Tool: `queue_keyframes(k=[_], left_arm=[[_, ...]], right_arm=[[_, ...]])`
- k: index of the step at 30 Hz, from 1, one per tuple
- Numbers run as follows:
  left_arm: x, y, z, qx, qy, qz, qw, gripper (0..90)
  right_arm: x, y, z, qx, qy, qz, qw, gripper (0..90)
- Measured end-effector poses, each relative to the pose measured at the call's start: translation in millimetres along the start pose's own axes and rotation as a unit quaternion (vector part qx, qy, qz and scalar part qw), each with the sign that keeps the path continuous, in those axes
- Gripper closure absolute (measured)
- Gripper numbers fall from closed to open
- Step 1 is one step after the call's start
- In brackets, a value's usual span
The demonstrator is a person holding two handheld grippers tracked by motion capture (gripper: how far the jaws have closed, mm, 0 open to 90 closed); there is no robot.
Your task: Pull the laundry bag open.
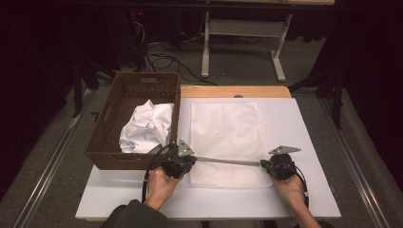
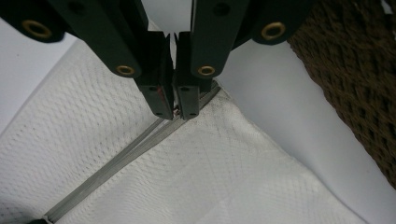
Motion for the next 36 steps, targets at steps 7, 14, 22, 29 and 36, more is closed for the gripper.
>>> queue_keyframes(k=[7, 14, 22, 29, 36], left_arm=[[-2.2, -5.8, -8.2, 0.012, -0.015, 0.008, 0.9998, 86.0], [-2.8, -10.6, -18.3, 0.018, -0.034, 0.018, 0.9991, 86.0], [-11.6, -7.6, -24.5, 0.010, -0.058, 0.018, 0.9981, 85.3], [-12.0, -3.0, -24.6, 0.007, -0.054, 0.000, 0.9985, 75.6], [-6.7, 1.7, -19.8, 0.021, -0.026, -0.021, 0.9992, 59.8]], right_arm=[[-0.2, -0.6, 0.0, 0.003, 0.000, -0.004, 1.0000, 90.0], [1.0, -0.5, -1.0, 0.009, -0.006, -0.007, 0.9999, 90.0], [2.1, 0.5, -0.6, 0.007, -0.004, 0.001, 1.0000, 90.0], [5.0, -3.2, 1.6, 0.017, 0.010, 0.017, 0.9997, 83.8], [15.5, -13.6, 8.7, 0.026, 0.042, 0.041, 0.9979, 77.2]])
Point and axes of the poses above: each handheld gripper's, and its own axes: x roughly backward along the jaws, z roughly out of its top, y roughly to its right, the point moved 5 cm from there along -x, roughly forward along the jaws, and after that the axes turned 15 degrees about z, right-handed, at the moved point
